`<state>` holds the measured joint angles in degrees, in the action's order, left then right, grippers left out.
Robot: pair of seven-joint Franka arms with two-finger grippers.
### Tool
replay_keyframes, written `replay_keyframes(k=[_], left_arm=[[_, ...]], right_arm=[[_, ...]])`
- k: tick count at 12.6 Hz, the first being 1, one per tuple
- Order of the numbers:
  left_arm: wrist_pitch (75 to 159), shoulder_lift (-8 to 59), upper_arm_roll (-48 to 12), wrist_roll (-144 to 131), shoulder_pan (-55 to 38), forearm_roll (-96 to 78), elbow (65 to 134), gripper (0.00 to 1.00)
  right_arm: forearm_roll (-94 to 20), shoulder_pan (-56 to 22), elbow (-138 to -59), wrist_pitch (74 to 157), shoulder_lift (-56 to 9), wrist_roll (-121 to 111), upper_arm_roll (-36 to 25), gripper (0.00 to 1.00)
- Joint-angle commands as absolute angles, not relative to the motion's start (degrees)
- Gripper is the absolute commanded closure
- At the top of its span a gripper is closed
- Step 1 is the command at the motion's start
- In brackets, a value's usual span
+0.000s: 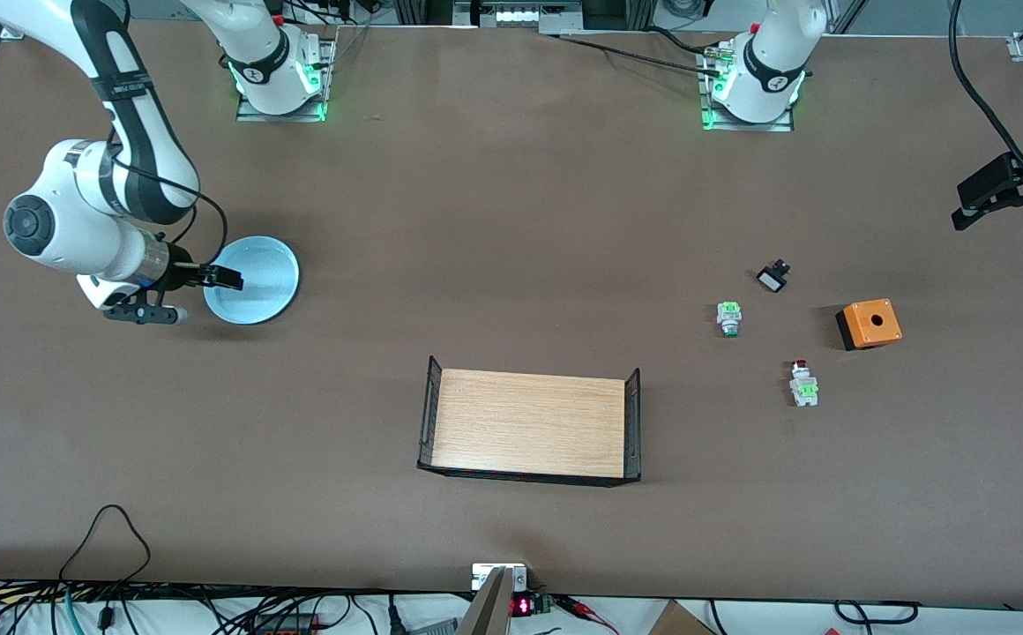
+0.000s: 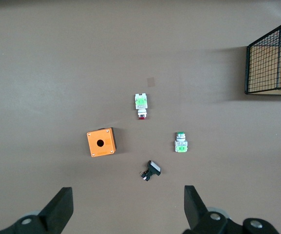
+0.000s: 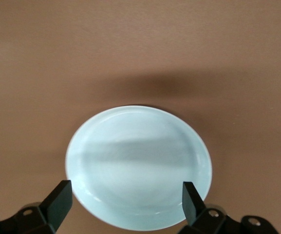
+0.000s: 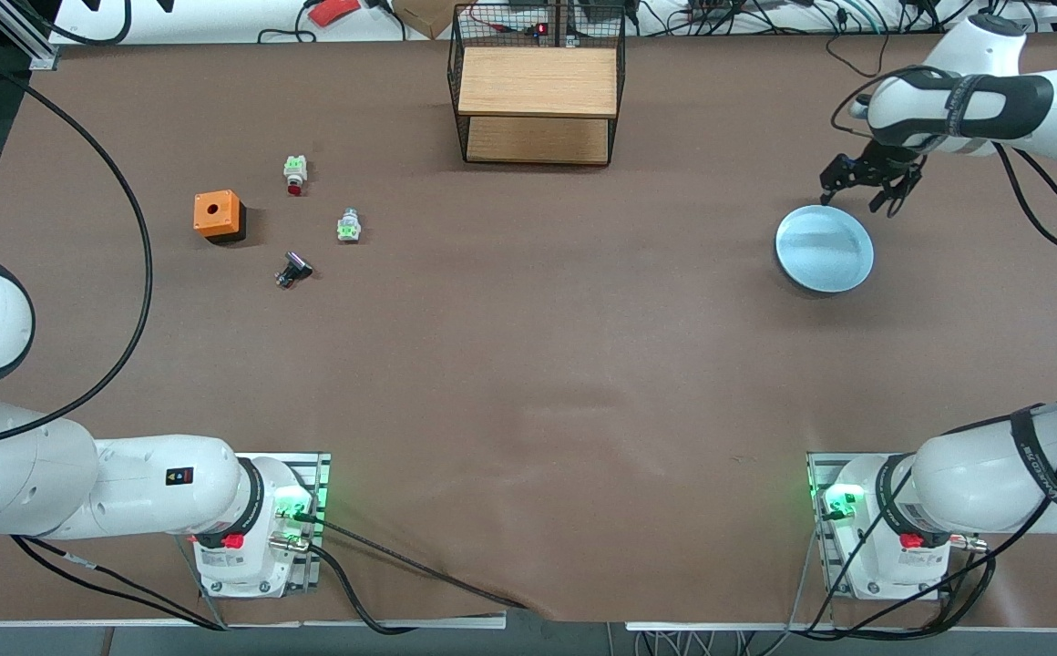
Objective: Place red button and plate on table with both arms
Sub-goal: 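Open the right gripper and draw it back from the plate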
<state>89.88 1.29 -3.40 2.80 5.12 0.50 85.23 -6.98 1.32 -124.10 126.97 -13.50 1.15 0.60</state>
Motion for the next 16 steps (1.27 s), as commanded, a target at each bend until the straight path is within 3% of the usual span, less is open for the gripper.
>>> replay_keyframes(k=[1, 4, 8, 16], left_arm=[[89.47, 1.14, -3.43, 2.99, 5.01, 0.35, 84.81, 0.00], [89.56, 1.23, -3.43, 2.99, 5.01, 0.35, 84.73, 0.00], [89.56, 1.23, -3.51, 2.99, 5.01, 0.35, 84.73, 0.00], [89.56, 1.14, -3.43, 2.90, 5.01, 0.44, 84.73, 0.00]], right_arm=[[-6.95, 0.97, -115.18, 115.10, -12.74, 6.49, 1.32, 0.00], [-6.24, 0.70, -105.76, 104.00, -12.74, 7.65, 1.32, 0.00], [-3.00, 0.70, -95.74, 95.38, -12.31, 9.93, 1.32, 0.00], [5.01, 0.62, -87.72, 94.83, -10.20, 9.40, -1.65, 0.00]])
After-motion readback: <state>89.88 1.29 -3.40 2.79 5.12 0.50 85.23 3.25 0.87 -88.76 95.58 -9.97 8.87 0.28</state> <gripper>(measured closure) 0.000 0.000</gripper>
